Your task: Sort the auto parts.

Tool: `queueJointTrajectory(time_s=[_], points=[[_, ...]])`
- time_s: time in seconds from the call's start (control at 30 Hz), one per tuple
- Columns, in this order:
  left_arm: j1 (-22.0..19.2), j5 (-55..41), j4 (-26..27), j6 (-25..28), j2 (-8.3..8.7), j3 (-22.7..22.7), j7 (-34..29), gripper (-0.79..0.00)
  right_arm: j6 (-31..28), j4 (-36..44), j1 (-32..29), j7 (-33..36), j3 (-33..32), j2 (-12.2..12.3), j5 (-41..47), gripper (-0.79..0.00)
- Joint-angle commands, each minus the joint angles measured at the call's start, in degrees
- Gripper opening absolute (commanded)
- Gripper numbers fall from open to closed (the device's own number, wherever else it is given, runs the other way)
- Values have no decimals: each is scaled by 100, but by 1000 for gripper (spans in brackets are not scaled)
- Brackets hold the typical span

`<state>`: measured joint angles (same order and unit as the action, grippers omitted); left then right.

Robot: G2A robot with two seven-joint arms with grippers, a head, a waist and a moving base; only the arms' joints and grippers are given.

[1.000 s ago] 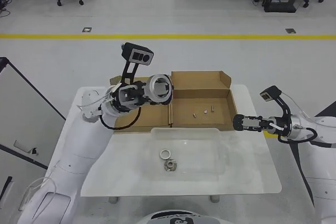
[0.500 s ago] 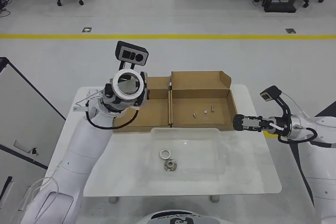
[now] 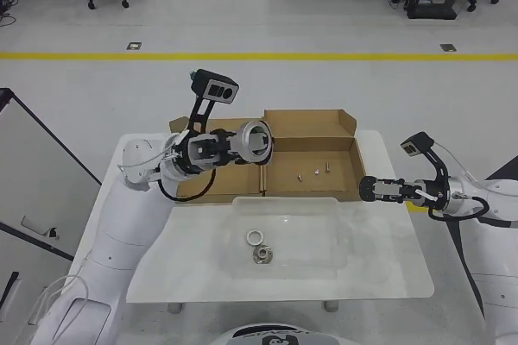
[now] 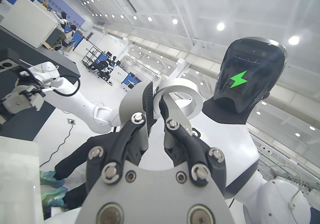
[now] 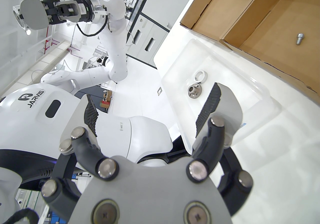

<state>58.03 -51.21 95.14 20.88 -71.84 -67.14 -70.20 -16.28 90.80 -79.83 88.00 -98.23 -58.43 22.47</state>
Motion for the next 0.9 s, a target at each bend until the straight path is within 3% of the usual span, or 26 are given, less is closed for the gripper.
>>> queueJointTrajectory(time_s=[0.0, 0.33, 0.77, 0.87], points=[[31, -203, 26, -38, -11, 16, -21, -785, 0, 0, 0, 0, 0, 0, 0, 0], [65, -1591, 25, -299, -88, -1, -462, -785, 0, 0, 0, 0, 0, 0, 0, 0], [67, -1621, 30, -301, -91, -1, -480, -785, 0, 0, 0, 0, 0, 0, 0, 0], [132, -1221, 243, -408, -72, -48, -218, -785, 0, 0, 0, 0, 0, 0, 0, 0]])
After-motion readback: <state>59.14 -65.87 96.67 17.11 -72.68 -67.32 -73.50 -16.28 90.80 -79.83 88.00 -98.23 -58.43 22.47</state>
